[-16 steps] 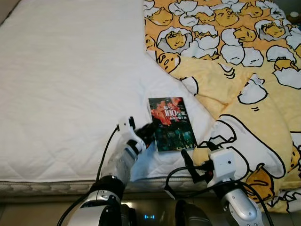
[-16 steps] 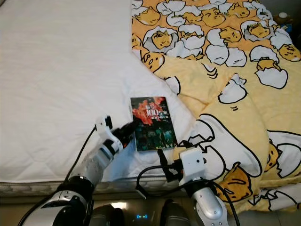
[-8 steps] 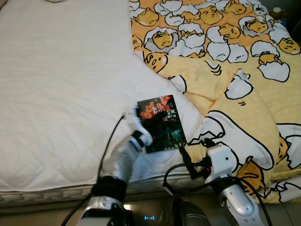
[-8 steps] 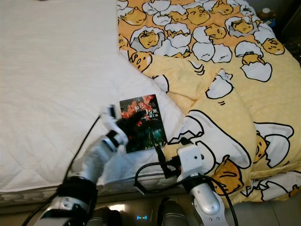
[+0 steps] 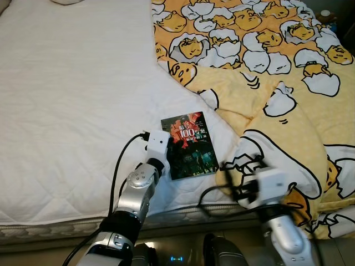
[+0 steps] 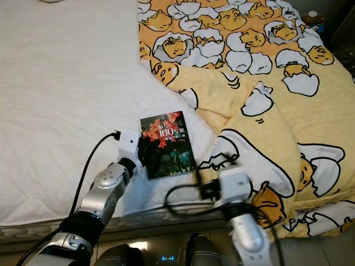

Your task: Clean up the room

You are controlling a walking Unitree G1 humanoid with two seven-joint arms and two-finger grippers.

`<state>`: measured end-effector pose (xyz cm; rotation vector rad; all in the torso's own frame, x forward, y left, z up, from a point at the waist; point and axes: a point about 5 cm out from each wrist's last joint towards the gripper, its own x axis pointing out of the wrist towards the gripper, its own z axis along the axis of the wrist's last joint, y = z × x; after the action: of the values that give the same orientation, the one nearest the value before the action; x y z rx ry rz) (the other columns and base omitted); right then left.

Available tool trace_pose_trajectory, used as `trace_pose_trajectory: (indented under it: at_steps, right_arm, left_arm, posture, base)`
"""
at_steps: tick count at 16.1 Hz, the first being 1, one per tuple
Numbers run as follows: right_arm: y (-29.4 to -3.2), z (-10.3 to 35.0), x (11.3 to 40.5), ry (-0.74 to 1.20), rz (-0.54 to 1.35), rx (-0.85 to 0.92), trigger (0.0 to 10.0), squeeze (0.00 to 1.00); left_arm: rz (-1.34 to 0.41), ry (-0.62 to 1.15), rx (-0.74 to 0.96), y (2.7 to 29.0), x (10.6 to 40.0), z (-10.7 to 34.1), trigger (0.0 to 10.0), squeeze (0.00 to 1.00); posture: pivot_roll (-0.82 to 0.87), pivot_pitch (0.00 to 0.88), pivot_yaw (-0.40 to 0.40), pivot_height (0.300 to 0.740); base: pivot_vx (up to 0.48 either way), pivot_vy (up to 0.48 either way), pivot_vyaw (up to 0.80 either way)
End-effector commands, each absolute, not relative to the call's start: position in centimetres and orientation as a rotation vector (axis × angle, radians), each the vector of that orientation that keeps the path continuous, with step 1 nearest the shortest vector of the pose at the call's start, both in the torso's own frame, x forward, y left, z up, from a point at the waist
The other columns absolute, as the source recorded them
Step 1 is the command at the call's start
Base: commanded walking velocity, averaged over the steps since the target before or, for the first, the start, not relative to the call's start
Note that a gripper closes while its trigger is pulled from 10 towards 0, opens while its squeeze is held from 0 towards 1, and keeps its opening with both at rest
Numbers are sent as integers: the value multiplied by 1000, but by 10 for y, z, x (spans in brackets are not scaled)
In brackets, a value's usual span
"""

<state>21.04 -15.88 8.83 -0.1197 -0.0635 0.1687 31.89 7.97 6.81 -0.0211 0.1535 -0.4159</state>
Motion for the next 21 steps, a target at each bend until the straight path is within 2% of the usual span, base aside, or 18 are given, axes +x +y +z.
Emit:
trace_pose_trajectory:
  at_steps: [1,7,9,11,13,15,16,17,19,21]
  right_arm:
    - [-167,84,208,-58,95,-133,10000,0]
    - [-165,72,212,28,79,-141,10000,0]
    - [-156,76,226,31,107,-83,10000,0]
    - [-155,81,250,19,74,-43,10000,0]
    - [-155,83,263,10,59,-55,10000,0]
    - [-158,88,270,-20,26,-58,10000,0]
    - [-160,89,272,-32,32,-78,10000,0]
    - [-160,88,272,-33,36,-79,10000,0]
    - [-159,83,281,-23,21,-65,10000,0]
    - [-157,83,288,-29,3,-55,10000,0]
  left_arm:
    - [-398,157,8,81,317,63,10000,1000]
    - [-352,164,-14,83,308,55,10000,1000]
    - [-359,71,10,89,307,73,10000,1000]
    - [-417,-41,60,98,292,101,10000,1000]
    - [-414,-28,31,104,282,107,10000,1000]
    - [-289,-35,-27,121,271,116,10000,1000]
    - [-68,-42,-25,145,265,121,10000,1000]
    - [-1,-33,-22,153,262,121,10000,1000]
    - [-11,-54,4,149,263,129,10000,1000]
    - [-192,-89,28,124,269,140,10000,1000]
  posture:
    - [-153,172,47,727]
    - [-152,177,52,727]
    - [-133,169,57,727]
    - [-84,145,53,727]
    - [-59,122,46,727]
    - [-44,86,37,727]
    - [-21,47,27,727]
    - [-18,40,26,727]
    - [7,0,19,727]
    - [15,0,21,727]
  base:
    - [0,0,0]
    - [0,0,0]
    - [0,0,0]
    - [0,0,0]
    - [0,0,0]
    - [0,0,0]
    - [0,0,0]
    - [0,0,0]
    - [0,0,0]
    - [0,0,0]
